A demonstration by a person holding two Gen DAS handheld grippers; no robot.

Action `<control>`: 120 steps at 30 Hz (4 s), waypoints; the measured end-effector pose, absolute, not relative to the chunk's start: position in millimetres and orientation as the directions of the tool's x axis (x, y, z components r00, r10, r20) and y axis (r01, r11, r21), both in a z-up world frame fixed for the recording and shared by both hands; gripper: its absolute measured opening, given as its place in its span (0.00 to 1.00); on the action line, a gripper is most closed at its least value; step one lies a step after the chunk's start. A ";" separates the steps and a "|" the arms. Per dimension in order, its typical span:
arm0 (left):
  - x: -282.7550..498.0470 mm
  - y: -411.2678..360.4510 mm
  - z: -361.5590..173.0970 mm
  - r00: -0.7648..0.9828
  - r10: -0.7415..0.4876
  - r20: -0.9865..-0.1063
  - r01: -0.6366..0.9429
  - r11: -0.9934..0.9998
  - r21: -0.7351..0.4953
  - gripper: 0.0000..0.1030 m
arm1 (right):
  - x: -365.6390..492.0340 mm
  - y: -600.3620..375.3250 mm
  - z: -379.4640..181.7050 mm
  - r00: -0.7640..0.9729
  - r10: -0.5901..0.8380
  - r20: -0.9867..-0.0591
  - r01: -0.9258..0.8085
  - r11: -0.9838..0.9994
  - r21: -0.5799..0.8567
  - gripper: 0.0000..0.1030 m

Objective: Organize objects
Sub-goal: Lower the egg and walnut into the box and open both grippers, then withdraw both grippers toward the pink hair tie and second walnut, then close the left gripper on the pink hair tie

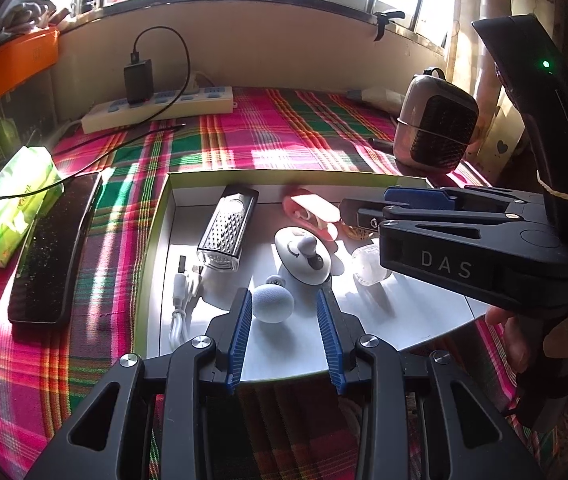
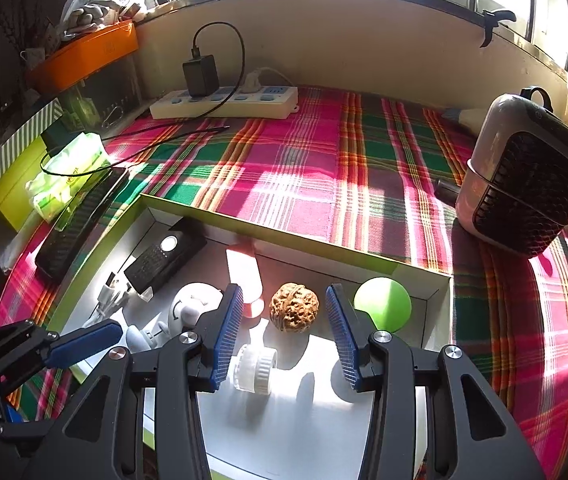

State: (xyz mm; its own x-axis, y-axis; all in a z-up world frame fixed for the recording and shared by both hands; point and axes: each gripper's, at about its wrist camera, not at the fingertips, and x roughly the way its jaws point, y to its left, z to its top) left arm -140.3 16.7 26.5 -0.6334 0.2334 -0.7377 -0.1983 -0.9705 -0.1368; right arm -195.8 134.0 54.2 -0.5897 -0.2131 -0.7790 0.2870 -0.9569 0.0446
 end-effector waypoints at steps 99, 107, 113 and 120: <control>-85.6 23.3 4.8 -0.603 0.254 -0.756 -0.239 -0.962 -0.133 0.28 | -60.5 172.7 35.6 -0.643 -0.204 -0.739 0.198 -0.975 0.097 0.49; -83.7 18.1 3.6 -0.601 0.264 -0.755 -0.238 -0.960 -0.146 0.21 | -61.4 164.7 36.0 -0.636 -0.206 -0.744 0.208 -0.974 0.091 0.49; -79.2 7.4 3.4 -0.602 0.272 -0.751 -0.225 -0.960 -0.167 0.21 | -60.8 157.4 36.8 -0.628 -0.227 -0.744 0.229 -0.968 0.103 0.49; -75.7 -6.1 2.8 -0.604 0.270 -0.750 -0.204 -0.962 -0.181 0.21 | -62.7 142.5 35.5 -0.606 -0.276 -0.746 0.273 -0.953 0.130 0.49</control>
